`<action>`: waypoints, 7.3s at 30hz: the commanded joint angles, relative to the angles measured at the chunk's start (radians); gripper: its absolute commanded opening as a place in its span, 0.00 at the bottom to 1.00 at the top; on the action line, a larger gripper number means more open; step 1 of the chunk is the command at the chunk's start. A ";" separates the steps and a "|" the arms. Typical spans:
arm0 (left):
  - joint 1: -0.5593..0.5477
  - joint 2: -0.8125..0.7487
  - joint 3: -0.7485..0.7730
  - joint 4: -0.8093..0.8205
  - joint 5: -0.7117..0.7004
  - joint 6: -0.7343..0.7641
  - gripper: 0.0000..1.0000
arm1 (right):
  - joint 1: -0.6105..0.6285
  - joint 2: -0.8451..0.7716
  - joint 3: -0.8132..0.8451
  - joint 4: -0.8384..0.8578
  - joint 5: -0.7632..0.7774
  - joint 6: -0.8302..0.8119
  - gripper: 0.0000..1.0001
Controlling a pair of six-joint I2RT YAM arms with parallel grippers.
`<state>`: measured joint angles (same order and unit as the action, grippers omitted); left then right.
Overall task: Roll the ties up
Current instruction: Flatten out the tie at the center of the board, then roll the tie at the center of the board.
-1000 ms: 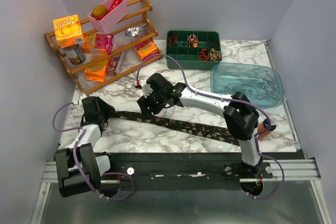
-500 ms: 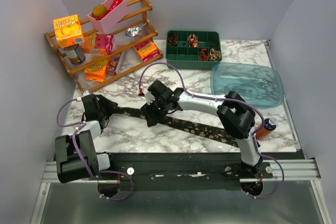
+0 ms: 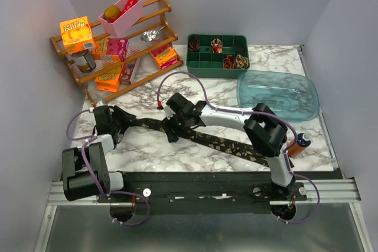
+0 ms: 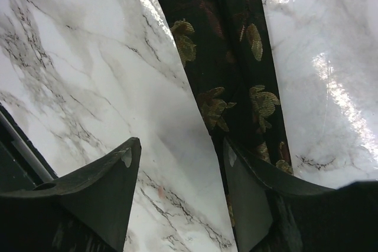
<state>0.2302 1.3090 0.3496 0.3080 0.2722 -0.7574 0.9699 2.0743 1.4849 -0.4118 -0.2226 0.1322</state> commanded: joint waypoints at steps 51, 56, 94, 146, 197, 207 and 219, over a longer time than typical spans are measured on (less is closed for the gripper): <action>-0.275 -0.108 0.233 -0.247 -0.093 0.109 0.62 | -0.083 -0.360 -0.511 -0.318 0.482 0.448 0.01; -0.351 -0.004 0.298 -0.257 -0.044 0.158 0.63 | -0.083 -0.286 -0.419 -0.285 0.491 0.383 0.01; -0.402 0.312 0.431 -0.399 -0.097 0.138 0.62 | -0.286 -0.241 -0.385 -0.383 0.591 0.277 0.01; -0.376 0.081 0.419 -0.354 0.027 0.175 0.77 | -0.359 -0.410 -0.290 -0.217 0.285 0.038 0.01; -0.310 -0.088 0.370 -0.480 -0.349 0.191 0.77 | -0.313 -0.223 -0.347 -0.341 0.514 0.047 0.01; -0.269 -0.056 0.313 -0.414 -0.303 0.164 0.75 | -0.315 -0.347 -0.310 -0.280 0.407 0.037 0.01; -0.246 -0.039 0.290 -0.382 -0.248 0.150 0.75 | -0.290 -0.358 -0.189 -0.147 0.093 -0.085 0.27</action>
<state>-0.0216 1.2610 0.6521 -0.1097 -0.0143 -0.5953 0.6609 1.7119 1.2690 -0.6262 0.0277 0.1226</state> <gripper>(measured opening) 0.745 0.120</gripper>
